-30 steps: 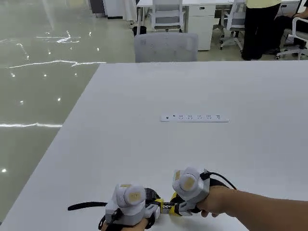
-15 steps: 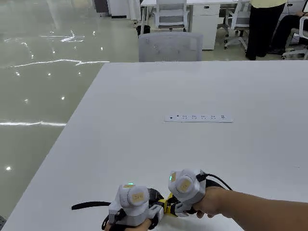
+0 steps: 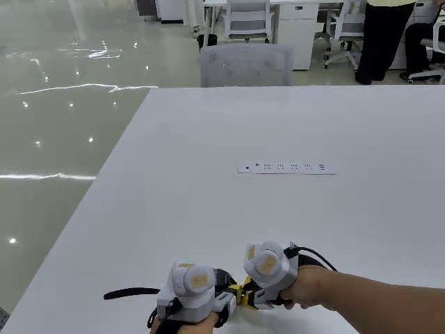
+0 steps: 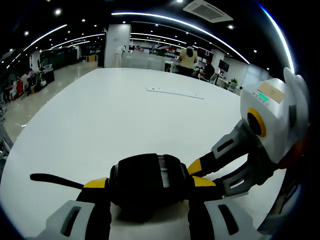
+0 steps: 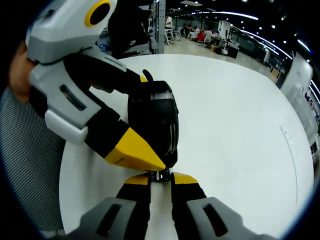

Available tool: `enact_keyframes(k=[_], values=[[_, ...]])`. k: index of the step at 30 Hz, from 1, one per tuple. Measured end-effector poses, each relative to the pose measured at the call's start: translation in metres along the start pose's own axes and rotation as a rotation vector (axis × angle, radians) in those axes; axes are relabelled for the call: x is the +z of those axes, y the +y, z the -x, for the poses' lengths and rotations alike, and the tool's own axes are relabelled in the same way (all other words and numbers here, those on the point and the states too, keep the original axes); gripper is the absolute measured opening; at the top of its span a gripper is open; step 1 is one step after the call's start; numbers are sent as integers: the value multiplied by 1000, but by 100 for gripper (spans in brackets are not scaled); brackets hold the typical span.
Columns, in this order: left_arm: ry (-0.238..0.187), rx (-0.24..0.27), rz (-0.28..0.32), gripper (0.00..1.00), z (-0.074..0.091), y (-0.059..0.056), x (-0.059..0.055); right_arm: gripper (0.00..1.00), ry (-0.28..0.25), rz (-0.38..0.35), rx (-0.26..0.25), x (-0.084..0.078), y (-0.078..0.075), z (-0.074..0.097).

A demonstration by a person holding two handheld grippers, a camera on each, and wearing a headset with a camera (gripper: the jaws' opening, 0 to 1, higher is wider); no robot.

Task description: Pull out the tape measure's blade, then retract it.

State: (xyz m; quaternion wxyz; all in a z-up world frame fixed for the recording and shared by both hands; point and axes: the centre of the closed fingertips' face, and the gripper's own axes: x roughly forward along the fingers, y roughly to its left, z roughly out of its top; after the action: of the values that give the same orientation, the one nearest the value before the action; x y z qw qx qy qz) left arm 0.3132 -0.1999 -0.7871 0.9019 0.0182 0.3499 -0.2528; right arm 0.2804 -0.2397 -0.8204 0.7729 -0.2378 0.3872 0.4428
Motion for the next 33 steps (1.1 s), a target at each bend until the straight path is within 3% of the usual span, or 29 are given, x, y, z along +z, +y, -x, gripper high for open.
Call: enact_keyframes(k=[16,21,23,26,29,30,31,33], values=[[-9,-14,2,60,2,0,1,15,8,-21,-3,0,0,-2],[-22,-47,-20,60,5,-1,1,15,7,27,-35,0,3,-1],[-56,-46,-60,61,7,1,5,15,10,12,-49,-1,1,1],[-54,-68,-41,63,9,3,6,21,0,-26,-54,-3,1,6],[-46,-76,-46,72,11,12,8,30,-21,-123,-71,-5,0,13],[-72,-86,-71,77,12,15,12,32,-49,-182,-62,-4,2,15],[-94,-91,-99,84,13,18,16,33,-56,-208,-55,-5,3,17],[-70,-117,-128,100,16,24,10,38,-53,-207,-65,-11,4,22]])
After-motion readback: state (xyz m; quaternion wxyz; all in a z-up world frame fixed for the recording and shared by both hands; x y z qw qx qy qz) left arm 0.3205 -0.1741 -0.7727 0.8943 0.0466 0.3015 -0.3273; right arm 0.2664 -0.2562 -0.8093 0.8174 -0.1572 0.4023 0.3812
